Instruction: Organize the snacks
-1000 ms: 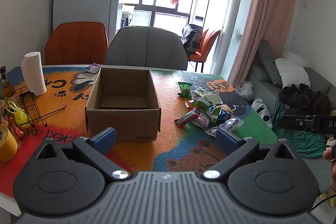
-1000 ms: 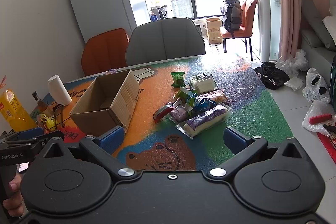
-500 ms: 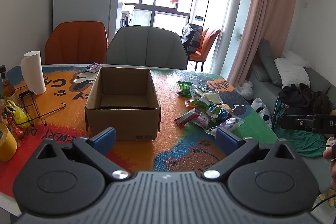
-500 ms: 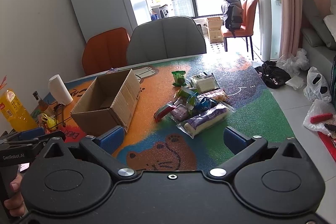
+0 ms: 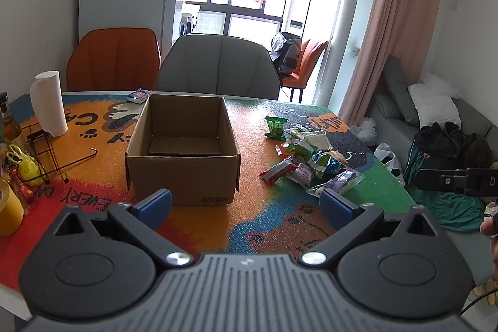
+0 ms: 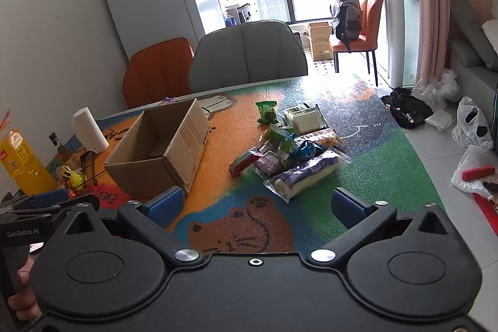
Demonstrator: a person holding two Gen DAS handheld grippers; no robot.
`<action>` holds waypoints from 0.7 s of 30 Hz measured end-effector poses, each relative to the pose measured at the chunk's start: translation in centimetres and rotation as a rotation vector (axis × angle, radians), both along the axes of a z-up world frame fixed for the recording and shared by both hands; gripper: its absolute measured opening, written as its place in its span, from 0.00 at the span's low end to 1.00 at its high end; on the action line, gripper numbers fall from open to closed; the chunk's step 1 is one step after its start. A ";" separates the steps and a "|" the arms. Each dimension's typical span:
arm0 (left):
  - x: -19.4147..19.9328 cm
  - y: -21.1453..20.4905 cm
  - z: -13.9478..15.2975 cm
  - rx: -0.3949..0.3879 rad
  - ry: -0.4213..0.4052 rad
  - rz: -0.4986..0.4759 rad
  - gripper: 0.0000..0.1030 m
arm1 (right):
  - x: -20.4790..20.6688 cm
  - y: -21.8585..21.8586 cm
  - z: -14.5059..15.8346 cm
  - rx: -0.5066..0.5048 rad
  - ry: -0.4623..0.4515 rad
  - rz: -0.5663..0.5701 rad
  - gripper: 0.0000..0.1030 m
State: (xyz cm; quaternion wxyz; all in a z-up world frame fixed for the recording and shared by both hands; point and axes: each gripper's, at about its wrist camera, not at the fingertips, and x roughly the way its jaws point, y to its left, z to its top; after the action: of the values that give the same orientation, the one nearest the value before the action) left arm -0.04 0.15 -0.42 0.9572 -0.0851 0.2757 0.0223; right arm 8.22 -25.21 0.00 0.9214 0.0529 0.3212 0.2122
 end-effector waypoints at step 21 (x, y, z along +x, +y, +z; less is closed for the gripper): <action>4.3 0.7 -1.0 -0.021 -0.009 0.012 0.98 | 4.3 0.2 -2.2 0.023 0.046 -0.021 1.00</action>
State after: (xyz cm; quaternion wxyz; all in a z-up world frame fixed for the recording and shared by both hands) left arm 4.24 0.84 -1.44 0.9574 -0.0968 0.2709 0.0245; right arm 12.52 -24.97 -2.20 0.9153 0.0718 0.3391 0.2051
